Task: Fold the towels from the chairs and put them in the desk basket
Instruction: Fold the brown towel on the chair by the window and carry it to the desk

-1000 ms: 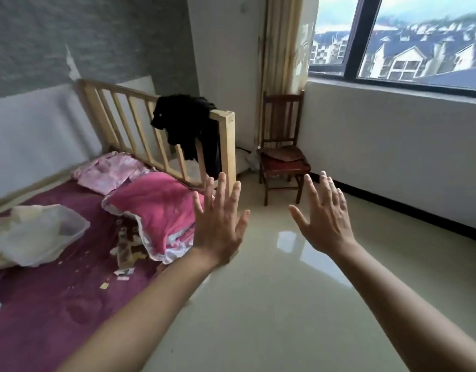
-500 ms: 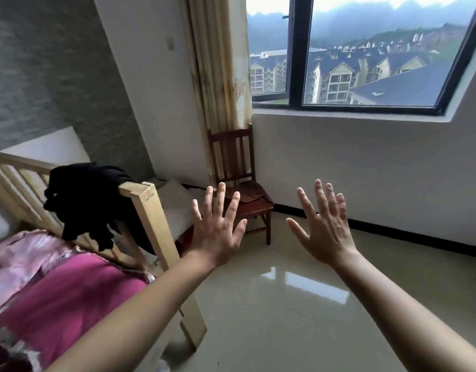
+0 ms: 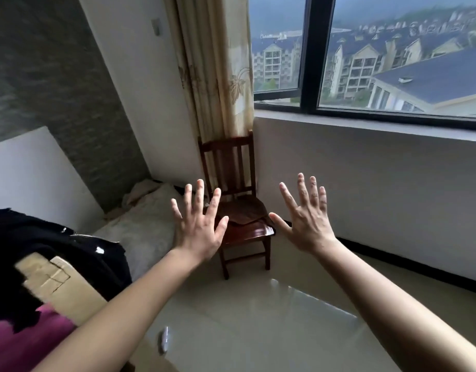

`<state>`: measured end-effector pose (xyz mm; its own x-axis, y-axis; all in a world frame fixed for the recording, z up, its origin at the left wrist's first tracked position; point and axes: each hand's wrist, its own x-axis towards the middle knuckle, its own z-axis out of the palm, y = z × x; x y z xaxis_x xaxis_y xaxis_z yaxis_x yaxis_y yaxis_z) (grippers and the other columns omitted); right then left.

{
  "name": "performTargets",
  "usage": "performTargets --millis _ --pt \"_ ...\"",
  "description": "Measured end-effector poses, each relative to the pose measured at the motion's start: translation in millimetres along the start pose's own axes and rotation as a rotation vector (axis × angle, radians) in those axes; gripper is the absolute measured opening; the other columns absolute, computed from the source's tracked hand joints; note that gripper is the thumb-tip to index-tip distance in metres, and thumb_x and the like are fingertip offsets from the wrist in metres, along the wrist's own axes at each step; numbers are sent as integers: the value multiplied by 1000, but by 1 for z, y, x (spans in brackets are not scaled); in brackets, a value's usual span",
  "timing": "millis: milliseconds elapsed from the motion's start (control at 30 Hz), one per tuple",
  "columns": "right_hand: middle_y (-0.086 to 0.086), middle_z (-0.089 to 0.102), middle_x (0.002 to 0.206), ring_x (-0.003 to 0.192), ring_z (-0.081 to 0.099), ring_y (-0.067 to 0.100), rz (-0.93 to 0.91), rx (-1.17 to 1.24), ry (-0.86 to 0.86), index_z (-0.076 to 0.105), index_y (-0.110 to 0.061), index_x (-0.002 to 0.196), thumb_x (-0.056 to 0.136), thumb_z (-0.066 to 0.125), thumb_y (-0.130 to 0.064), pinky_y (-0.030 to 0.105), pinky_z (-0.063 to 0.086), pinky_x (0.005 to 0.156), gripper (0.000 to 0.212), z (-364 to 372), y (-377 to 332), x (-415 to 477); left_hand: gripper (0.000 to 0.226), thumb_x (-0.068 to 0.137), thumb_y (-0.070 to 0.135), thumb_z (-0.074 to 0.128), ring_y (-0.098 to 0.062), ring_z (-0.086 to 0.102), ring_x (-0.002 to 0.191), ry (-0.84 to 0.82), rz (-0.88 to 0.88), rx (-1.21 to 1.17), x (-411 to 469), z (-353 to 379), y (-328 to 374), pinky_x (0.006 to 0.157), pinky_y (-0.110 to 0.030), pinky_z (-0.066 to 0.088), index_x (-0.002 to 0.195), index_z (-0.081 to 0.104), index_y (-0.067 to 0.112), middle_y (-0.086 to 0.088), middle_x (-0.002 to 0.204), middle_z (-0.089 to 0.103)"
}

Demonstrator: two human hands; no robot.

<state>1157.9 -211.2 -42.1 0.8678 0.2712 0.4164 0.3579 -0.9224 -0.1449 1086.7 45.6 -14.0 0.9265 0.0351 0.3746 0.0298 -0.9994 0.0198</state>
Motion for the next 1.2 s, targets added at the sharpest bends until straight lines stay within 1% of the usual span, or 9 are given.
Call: performTargets --millis 133,233,400,500,667,800,967,1100,1200 --pt "19 1 165 151 -6 40 -11 -12 -44 18 -29 157 91 35 -71 56 2 121 81 55 16 65 72 88 58 27 -40 11 148 -61 -41 0 69 52 -16 110 -69 15 152 30 24 -15 162 9" --pt "19 4 165 151 -3 40 -13 -43 -80 19 -28 157 89 29 -71 56 4 121 82 96 31 122 74 88 59 24 -37 2 149 -95 -46 -23 128 95 -29 113 -66 9 154 20 27 -12 164 -1" --pt "20 10 164 151 4 40 6 -99 -180 26 -24 156 88 27 -68 53 11 121 81 154 65 230 72 97 52 38 -32 -14 149 -243 -58 -80 235 168 -51 118 -61 5 156 2 29 -9 162 -19" --pt "21 7 164 151 4 40 46 -109 -204 27 -22 156 92 47 -60 52 12 121 77 179 85 282 74 97 51 38 -31 -14 149 -329 -49 -111 293 202 -62 119 -57 9 156 -2 28 -9 161 -23" --pt "28 34 153 140 36 47 80 -140 -242 51 -13 143 77 75 -49 57 38 107 79 233 126 350 76 98 51 37 -31 -14 149 -461 -43 -75 370 265 -69 120 -55 10 155 -8 28 -10 160 -26" --pt "32 39 149 134 43 49 68 -108 -340 56 -9 139 72 81 -44 57 44 101 80 282 152 394 77 98 50 39 -30 -13 150 -515 -64 -59 407 308 -72 120 -53 10 155 -9 29 -9 160 -25" --pt "35 46 140 123 53 51 -24 -19 -519 59 -5 133 65 85 -37 52 53 88 80 348 173 453 77 98 48 41 -31 -12 150 -655 -242 -33 444 356 -78 119 -54 13 155 -6 28 -10 161 -22" --pt "33 49 140 126 51 49 -111 18 -585 56 -6 136 68 84 -35 53 50 92 79 399 174 499 77 97 47 42 -31 -11 150 -709 -345 -22 475 383 -93 119 -54 14 156 -4 28 -10 161 -20" --pt "27 38 150 140 35 44 -152 39 -625 41 -10 148 83 68 -38 50 39 106 76 422 160 515 77 97 46 44 -30 -12 150 -735 -424 -50 475 394 -105 117 -56 16 155 -4 29 -8 161 -20"
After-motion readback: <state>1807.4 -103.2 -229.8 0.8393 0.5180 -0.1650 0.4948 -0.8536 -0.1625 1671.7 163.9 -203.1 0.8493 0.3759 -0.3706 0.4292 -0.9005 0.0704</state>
